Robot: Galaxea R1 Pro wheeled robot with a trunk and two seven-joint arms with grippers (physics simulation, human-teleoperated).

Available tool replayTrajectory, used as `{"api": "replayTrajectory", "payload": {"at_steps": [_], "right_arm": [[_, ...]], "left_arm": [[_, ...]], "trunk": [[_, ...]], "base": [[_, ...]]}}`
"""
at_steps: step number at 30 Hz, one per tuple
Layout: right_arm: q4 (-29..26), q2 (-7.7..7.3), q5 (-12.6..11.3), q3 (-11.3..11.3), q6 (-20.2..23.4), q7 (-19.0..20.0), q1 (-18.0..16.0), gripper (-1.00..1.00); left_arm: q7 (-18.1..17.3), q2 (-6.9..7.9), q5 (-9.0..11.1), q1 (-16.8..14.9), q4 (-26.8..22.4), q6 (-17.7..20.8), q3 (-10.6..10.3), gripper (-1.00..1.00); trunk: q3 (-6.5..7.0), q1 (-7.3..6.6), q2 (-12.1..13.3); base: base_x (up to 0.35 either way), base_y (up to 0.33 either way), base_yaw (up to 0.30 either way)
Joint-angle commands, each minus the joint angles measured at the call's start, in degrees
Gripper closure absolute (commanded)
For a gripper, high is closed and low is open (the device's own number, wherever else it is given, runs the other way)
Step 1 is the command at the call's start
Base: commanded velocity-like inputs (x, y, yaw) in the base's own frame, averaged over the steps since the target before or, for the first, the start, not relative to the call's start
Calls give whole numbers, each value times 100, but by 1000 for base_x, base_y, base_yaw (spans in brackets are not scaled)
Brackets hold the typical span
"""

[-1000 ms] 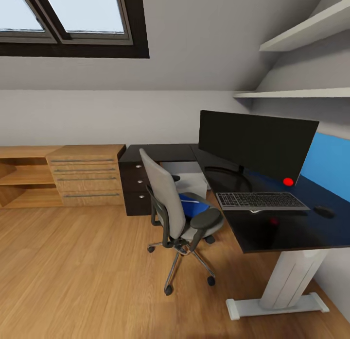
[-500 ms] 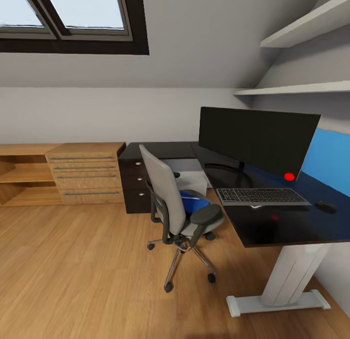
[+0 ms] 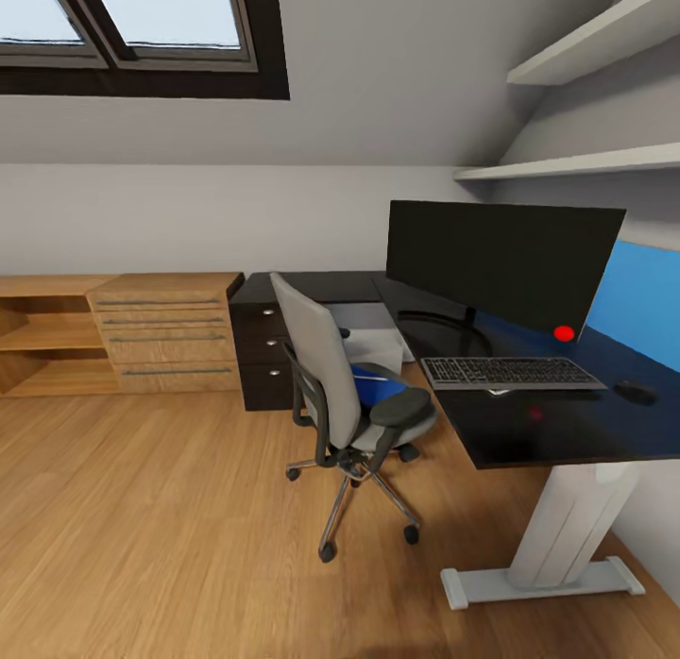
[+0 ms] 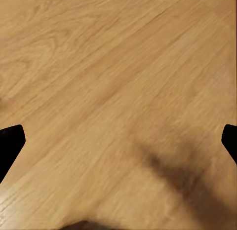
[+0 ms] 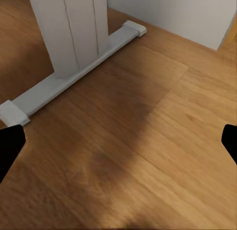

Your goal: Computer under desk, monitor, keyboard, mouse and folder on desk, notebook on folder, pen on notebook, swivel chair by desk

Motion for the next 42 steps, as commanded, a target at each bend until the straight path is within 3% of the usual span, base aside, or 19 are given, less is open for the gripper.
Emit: {"api": "replayTrajectory", "payload": {"at_steps": [1, 2, 4, 6, 7, 9, 10, 14, 15, 20, 22, 23, 27, 30, 32, 36, 38, 42], "right_arm": [[10, 4, 96, -12, -5, 114, -2, -100], [10, 5, 135, -12, -6, 176, -2, -100], [-34, 9, 376, -15, 3, 314, -2, -100], [-100, 12, 525, -17, 10, 341, -5, -100], [-206, 13, 667, -18, 38, 356, -19, -100], [-334, 14, 782, -19, 115, 366, -58, -100], [-464, 15, 878, -19, 260, 372, -123, -100], [-649, 16, 1076, -20, 788, 382, -355, -100], [-692, 8, 1181, -20, 1148, 386, -545, -100], [-683, -10, 1354, -26, 2118, 388, -1171, -100], [-574, -15, 1397, -27, 2612, 386, -1592, -100], [-519, -16, 1406, -29, 2739, 385, -1731, -100], [-251, -16, 1430, -32, 3060, 384, -2281, -100], [10, -16, 1446, -30, 3227, 384, -2781, -100], [177, -28, 1461, -29, 3596, 386, -3286, -100], [201, -31, 1468, -29, 4403, 391, -3780, -100], [203, -11, 1469, -28, 4658, 392, -4041, -100], [194, -3, 1456, -29, 4779, 390, -4173, -100]], "left_arm": [[52, 10, -64, -2, -58, -20, -48, -100], [52, 10, -128, -3, -93, -15, -48, -100], [60, 12, -549, -5, -287, 26, -48, -100], [67, 12, -813, -5, -384, 55, -45, -100], [77, 5, -1084, -5, -487, 111, -43, -100], [93, -6, -1330, -5, -620, 213, -41, -100], [119, -9, -1533, -7, -787, 389, -40, -100], [189, -12, -1789, -39, -1213, 1077, -39, -100], [218, -13, -1856, -88, -1437, 1575, -39, -100], [249, -13, -1930, -370, -1766, 3015, -39, -100], [256, -19, -1932, -677, -1824, 3713, -39, -100], [259, -24, -1932, -787, -1823, 3879, -39, -100], [262, -79, -1941, -1211, -1732, 4296, -39, -100], [258, -221, -1946, -1631, -1595, 4549, -39, -100], [251, -365, -1952, -2117, -1439, 4930, -39, -100], [237, -455, -1945, -2640, -1412, 5533, -39, -100], [251, -508, -1933, -2783, -1580, 5730, -25, -100], [263, -515, -1910, -2847, -1806, 5820, 25, -100]], "trunk": [[-24, 22, -44], [-42, 44, -84], [-77, 88, -164], [-113, 132, -244], [-131, 154, -285], [-167, 198, -365], [-185, 220, -405], [-257, 308, -565], [-275, 330, -605], [-365, 439, -806], [-401, 483, -886], [-419, 505, -926], [-490, 593, -1087], [-544, 659, -1207], [-580, 703, -1287], [-652, 791, -1448], [-688, 835, -1528], [-760, 923, -1688]], "base": [[0, 0, 0], [0, 0, 0], [0, 0, 0], [0, 0, 0], [0, 0, 0], [0, 0, 0], [0, 0, 0], [0, 0, 0], [0, 0, 0], [0, 0, 0], [0, 0, 0], [0, 0, 0], [0, 0, 0], [0, 0, 0], [0, 0, 0], [0, 0, 0], [0, 0, 0], [0, 0, 0]]}}
